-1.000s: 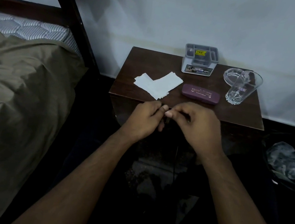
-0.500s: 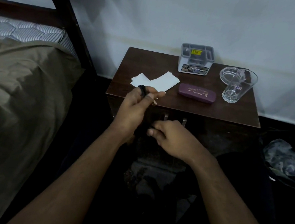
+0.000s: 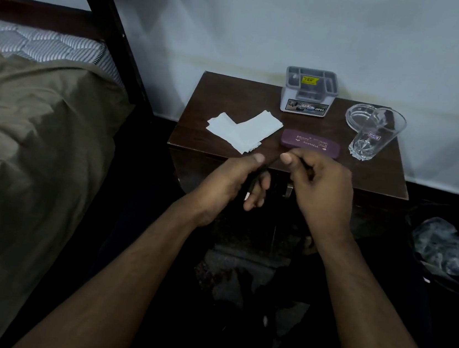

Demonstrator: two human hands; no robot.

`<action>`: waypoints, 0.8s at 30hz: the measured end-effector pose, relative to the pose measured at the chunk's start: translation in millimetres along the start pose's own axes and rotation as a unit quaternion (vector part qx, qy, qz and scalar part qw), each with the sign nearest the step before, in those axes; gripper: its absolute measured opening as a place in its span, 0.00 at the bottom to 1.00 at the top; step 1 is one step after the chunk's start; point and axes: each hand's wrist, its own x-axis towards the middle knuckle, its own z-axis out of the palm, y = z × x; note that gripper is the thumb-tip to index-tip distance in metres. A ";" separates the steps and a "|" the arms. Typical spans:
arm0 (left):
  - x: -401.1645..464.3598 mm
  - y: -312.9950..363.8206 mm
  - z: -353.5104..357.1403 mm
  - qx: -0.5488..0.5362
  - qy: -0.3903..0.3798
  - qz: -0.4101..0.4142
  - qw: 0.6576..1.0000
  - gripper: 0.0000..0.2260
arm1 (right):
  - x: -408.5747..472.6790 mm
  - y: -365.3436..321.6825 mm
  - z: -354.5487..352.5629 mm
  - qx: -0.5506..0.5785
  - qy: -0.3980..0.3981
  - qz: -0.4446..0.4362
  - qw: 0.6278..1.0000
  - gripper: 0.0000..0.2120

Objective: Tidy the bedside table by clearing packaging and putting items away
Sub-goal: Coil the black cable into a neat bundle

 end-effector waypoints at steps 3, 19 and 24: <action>2.2 -6.5 2.7 0.034 0.031 0.064 0.997 0.18 | 1.9 6.0 2.9 -0.002 -0.062 0.031 0.998 0.14; 10.2 -15.3 -21.5 0.374 0.221 0.076 0.897 0.08 | -25.9 -24.3 26.8 -0.023 -0.411 -0.079 0.908 0.07; 13.2 -11.8 -28.0 0.422 0.183 0.012 0.888 0.20 | -13.5 -13.9 10.5 0.145 -0.384 0.020 0.912 0.08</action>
